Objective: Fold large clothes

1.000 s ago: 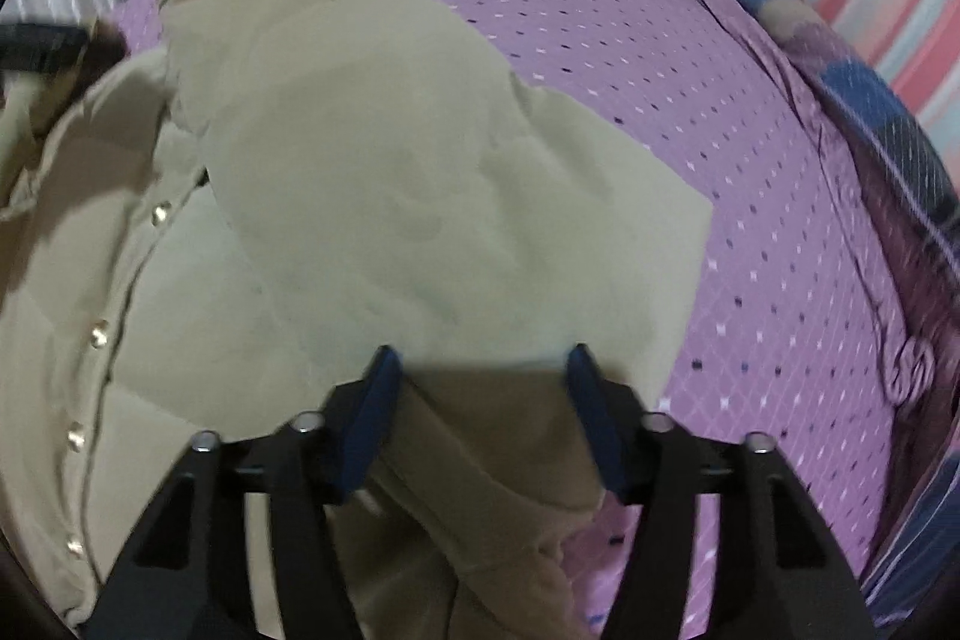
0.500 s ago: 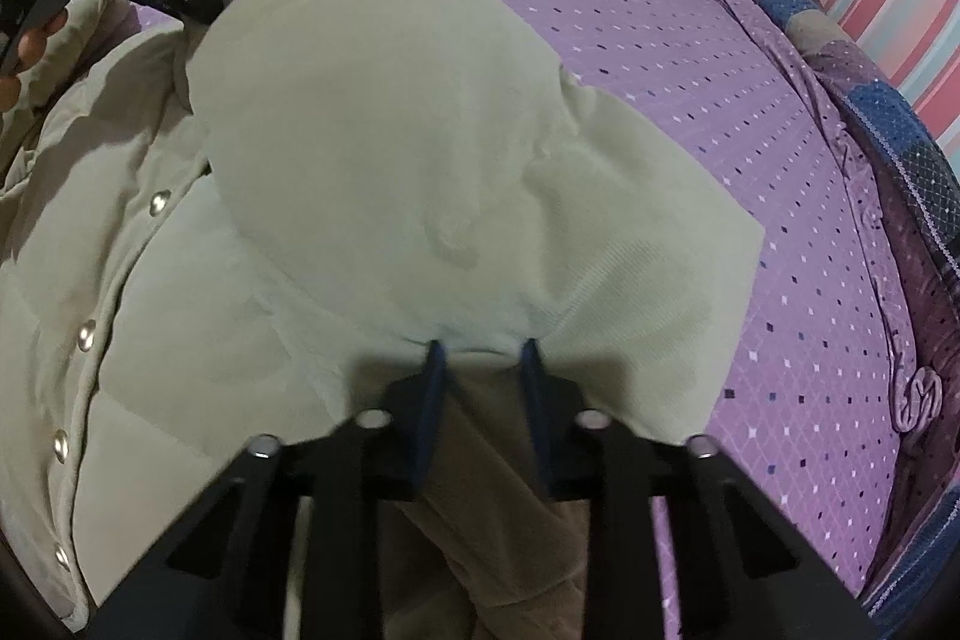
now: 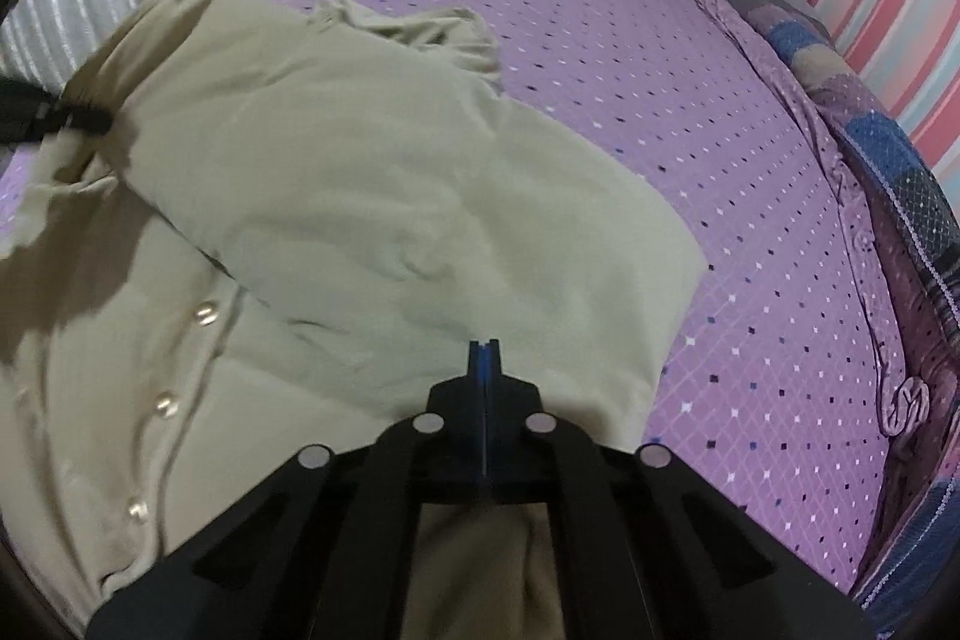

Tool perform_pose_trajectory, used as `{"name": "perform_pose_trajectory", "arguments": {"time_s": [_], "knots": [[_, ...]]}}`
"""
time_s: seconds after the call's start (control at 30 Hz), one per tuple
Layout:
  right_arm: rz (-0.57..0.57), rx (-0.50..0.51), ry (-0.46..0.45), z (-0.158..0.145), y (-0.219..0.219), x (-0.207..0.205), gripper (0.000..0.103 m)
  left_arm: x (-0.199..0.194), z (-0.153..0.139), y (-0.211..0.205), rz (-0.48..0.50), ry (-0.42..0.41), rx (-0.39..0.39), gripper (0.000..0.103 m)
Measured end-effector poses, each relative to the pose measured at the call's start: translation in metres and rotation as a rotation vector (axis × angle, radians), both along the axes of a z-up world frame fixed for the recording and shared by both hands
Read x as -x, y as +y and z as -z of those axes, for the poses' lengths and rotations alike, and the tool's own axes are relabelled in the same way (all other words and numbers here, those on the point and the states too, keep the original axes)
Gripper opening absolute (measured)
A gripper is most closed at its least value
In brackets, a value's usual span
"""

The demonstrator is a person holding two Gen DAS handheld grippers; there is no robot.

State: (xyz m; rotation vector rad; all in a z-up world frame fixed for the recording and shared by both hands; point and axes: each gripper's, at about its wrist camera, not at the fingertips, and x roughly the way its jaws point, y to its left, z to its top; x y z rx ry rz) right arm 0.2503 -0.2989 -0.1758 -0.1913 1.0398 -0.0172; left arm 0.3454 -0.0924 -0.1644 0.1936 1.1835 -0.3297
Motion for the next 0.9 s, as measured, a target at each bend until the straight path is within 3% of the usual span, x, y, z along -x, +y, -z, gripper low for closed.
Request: {"name": "perform_pose_trajectory", "arguments": {"time_s": [0.13, 0.2, 0.23, 0.27, 0.3, 0.33, 0.43, 0.53, 0.67, 0.77, 0.8, 0.83, 0.87, 0.9], "knots": [[-0.008, -0.03, 0.035, -0.001, 0.004, 0.008, 0.001, 0.033, 0.019, 0.027, -0.039, 0.02, -0.002, 0.027], [0.006, -0.057, 0.0, -0.013, -0.003, 0.016, 0.002, 0.046, 0.023, 0.043, -0.081, 0.003, -0.047, 0.032], [0.02, -0.082, -0.012, -0.02, -0.009, 0.02, 0.015, 0.051, 0.022, 0.052, -0.1, -0.013, -0.063, 0.052], [0.035, -0.1, -0.019, -0.024, -0.014, 0.022, 0.045, 0.054, 0.02, 0.061, -0.119, -0.024, -0.07, 0.064], [0.063, -0.123, -0.042, -0.029, -0.023, 0.024, 0.059, 0.057, 0.017, 0.07, -0.146, -0.047, -0.08, 0.076], [0.093, -0.133, -0.07, -0.033, -0.032, 0.026, 0.066, 0.058, 0.013, 0.076, -0.162, -0.065, -0.087, 0.076], [0.171, -0.176, -0.072, -0.031, -0.055, 0.022, 0.066, 0.05, 0.0, 0.086, -0.193, -0.074, -0.061, 0.078], [0.269, -0.295, -0.067, -0.021, -0.089, 0.007, 0.074, 0.026, -0.004, 0.081, -0.194, -0.064, -0.01, 0.09], [0.388, -0.456, -0.056, 0.0, -0.127, -0.014, 0.076, -0.02, 0.013, 0.047, -0.173, 0.0, 0.014, 0.092], [0.479, -0.566, 0.027, 0.032, -0.148, -0.039, 0.077, -0.053, 0.039, 0.019, -0.163, 0.057, 0.001, 0.093], [0.518, -0.611, 0.069, 0.047, -0.154, -0.047, 0.077, -0.054, 0.049, 0.015, -0.166, 0.08, 0.0, 0.086], [0.538, -0.669, 0.087, 0.058, -0.158, -0.053, 0.073, -0.06, 0.058, 0.007, -0.16, 0.113, 0.024, 0.064], [0.547, -0.726, 0.095, 0.068, -0.16, -0.057, 0.06, -0.062, 0.064, 0.005, -0.158, 0.149, 0.071, 0.051], [0.549, -0.761, 0.083, 0.074, -0.159, -0.059, 0.054, -0.064, 0.066, 0.0, -0.17, 0.164, 0.099, 0.037]]}}
